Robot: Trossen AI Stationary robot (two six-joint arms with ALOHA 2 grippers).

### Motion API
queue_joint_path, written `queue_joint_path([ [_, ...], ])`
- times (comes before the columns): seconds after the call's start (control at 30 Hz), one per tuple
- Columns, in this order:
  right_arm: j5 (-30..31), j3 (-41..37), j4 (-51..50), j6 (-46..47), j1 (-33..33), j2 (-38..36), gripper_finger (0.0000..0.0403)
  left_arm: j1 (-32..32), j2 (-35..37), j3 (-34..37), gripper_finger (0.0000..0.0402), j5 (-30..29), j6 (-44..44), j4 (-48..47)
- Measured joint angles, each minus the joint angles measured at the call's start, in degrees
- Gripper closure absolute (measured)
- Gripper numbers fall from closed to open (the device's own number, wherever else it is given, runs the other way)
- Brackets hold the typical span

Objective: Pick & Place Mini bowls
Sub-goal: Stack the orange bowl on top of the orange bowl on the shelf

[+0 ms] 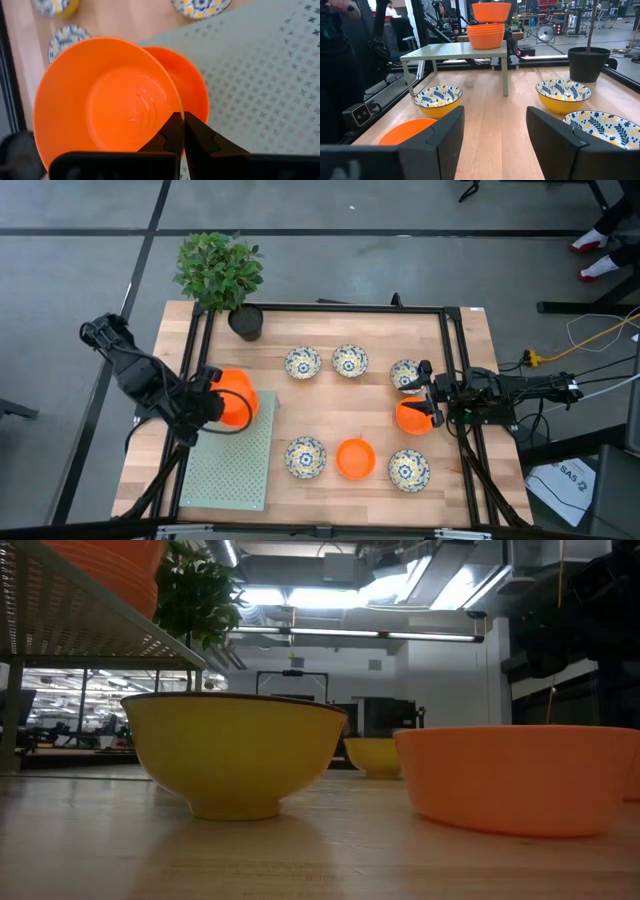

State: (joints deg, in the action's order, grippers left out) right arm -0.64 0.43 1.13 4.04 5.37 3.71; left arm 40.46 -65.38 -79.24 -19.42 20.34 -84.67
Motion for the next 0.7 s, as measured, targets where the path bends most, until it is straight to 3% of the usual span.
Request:
queue_joint_path([
  [0.2,0.00,0.00,0.00,0.02,0.02,0.02,0.0190,2.71,-1.03,0.00,0.0398,0.20,-6.37,1.32],
  [0.7,0.00,0.00,0.01,0.01,0.02,0.02,0.0190,2.93,-1.93,6.23,0.0398,0.59,-5.30,4.39],
])
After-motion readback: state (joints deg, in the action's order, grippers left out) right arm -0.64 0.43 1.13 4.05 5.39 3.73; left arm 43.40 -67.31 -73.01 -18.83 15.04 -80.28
